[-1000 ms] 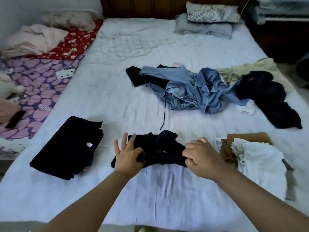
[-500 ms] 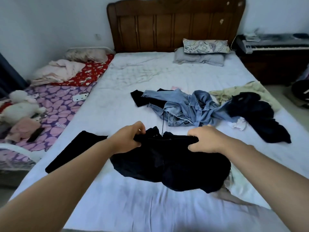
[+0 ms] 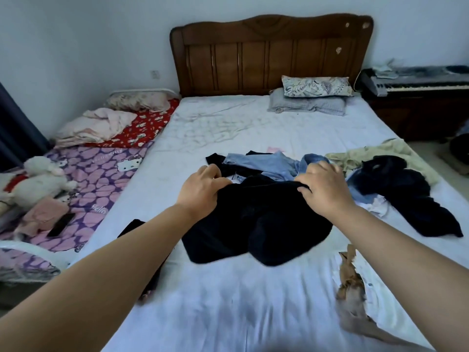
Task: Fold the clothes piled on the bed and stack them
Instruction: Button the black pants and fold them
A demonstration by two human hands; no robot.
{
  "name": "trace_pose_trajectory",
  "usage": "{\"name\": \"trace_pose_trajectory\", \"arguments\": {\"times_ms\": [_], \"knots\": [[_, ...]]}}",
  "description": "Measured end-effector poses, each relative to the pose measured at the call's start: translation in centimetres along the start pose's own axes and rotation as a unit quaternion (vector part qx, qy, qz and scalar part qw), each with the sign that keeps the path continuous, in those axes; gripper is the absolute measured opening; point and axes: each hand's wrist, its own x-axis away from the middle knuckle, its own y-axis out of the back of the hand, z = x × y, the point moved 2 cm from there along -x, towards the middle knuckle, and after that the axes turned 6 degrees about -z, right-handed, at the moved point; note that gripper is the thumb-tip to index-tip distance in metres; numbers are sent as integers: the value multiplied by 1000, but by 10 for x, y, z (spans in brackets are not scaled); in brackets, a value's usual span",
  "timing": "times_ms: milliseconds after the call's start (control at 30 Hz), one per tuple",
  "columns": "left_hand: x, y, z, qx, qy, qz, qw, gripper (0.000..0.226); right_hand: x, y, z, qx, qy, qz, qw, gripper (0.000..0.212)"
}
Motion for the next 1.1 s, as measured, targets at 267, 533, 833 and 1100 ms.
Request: {"name": "trace_pose_trajectory", "arguments": {"times_ms": [267, 533, 833, 1100], "knots": [[59, -56, -4, 29, -32, 144, 989, 50, 57, -48, 20, 7, 57, 223, 973, 23], [126, -103, -17, 81, 82, 422, 899, 37, 120, -91, 42, -57, 21, 391, 918, 18], [156, -140, -24, 173, 164, 449, 861, 33, 150, -132, 71, -112, -76, 423, 896, 24], [210, -209, -36, 214, 246, 495, 805, 35, 196, -208, 88, -163, -125, 454, 867, 25]]}}
